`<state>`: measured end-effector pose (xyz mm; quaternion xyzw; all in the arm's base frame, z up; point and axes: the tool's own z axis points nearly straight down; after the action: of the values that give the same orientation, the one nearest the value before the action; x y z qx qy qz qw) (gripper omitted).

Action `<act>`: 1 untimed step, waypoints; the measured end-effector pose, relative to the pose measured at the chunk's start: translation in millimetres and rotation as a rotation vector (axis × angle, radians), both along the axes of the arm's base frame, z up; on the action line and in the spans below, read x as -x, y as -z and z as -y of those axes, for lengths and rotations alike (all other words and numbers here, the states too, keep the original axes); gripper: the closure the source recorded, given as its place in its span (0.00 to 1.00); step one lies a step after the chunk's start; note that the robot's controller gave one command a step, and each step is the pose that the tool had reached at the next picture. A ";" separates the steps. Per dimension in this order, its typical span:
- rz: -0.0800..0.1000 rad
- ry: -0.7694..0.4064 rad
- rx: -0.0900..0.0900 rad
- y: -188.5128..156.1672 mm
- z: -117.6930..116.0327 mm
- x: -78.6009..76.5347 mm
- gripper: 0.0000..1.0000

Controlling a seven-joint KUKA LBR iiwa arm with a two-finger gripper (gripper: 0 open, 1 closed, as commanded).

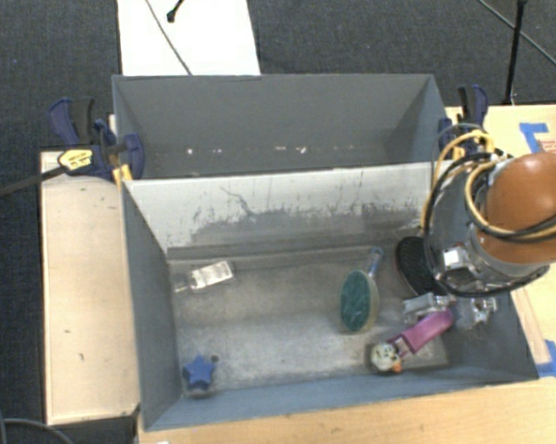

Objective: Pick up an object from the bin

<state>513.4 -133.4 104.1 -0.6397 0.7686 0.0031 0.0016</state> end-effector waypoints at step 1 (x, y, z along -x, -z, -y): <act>0.004 0.003 0.004 -1.6 2.3 -1.3 1.00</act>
Offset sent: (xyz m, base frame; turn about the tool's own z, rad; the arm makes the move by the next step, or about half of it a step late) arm 0.0000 0.0000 0.0000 0.0000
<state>514.7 -135.7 105.6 -0.6384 0.7697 0.0003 0.0018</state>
